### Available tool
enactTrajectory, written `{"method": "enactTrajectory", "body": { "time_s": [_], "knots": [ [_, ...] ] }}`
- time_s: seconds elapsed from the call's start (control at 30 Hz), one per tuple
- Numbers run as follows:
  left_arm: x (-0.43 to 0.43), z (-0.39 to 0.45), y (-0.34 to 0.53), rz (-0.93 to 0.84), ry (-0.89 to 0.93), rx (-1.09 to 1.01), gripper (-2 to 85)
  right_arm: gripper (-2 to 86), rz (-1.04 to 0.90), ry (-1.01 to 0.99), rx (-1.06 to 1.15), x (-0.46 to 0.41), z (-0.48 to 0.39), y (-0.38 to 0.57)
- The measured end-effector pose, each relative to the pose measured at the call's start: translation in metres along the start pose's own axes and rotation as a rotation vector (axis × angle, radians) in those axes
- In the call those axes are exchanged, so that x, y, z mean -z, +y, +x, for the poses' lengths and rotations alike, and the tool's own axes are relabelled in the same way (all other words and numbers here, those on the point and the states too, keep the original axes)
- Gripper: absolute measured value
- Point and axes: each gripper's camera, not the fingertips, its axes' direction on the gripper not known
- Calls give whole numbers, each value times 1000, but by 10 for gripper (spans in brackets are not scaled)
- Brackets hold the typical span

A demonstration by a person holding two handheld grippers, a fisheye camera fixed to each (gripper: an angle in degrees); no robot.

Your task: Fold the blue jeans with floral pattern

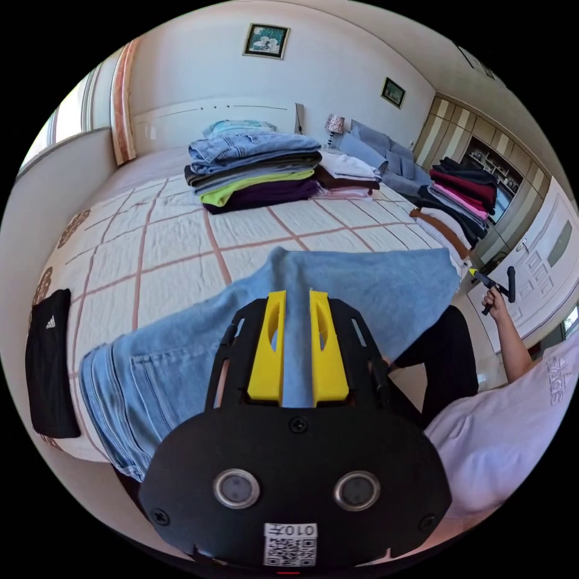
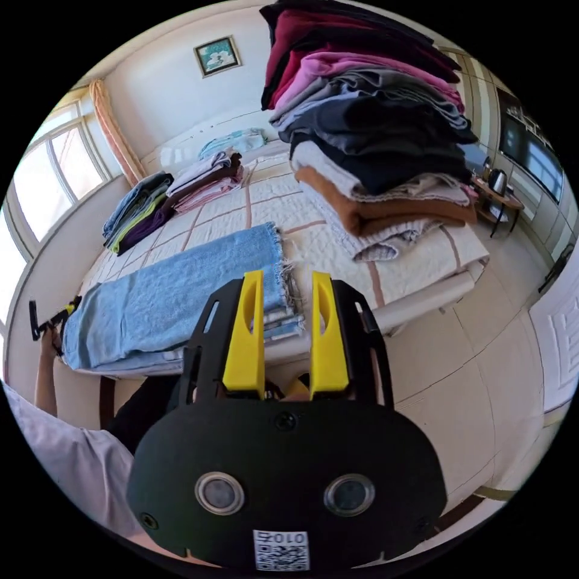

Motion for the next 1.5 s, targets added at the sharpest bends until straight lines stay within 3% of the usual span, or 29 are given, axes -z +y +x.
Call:
{"method": "enactTrajectory", "body": {
  "time_s": [0.17, 0.27, 0.43, 0.53, 0.6, 0.83, 1.07, 1.2, 1.37, 1.5],
  "knots": [
    [-32, 18, 58, -81, 32, 35, 48, 142, -72, -212, -303, -44, 30, 18],
    [-50, 21, 69, -88, 68, 68, 42, 79, -96, -113, -384, -52, 36, 12],
    [-53, 25, 72, -132, 54, 34, 23, 41, -79, -96, -263, -14, 43, 7],
    [-56, 18, 81, -133, 70, 67, 14, 39, -172, -135, -315, -36, 71, 22],
    [-59, 16, 84, -131, 76, 83, 11, 44, -134, -177, -306, -49, 79, 30],
    [-44, 38, 91, -147, 24, 14, 14, 119, 84, -160, -266, -30, 88, 64],
    [-38, 54, 96, -88, 83, 18, 14, 144, 63, -198, -254, -60, 84, 86],
    [-39, 69, 95, -97, 77, -18, 13, 127, 30, -243, -268, -77, 67, 88],
    [-41, 74, 99, -99, 109, -23, 10, 78, 50, -113, -292, -77, 38, 103],
    [-41, 77, 104, -102, 123, -33, 8, 54, 89, -274, -331, -72, 45, 123]
  ]
}}
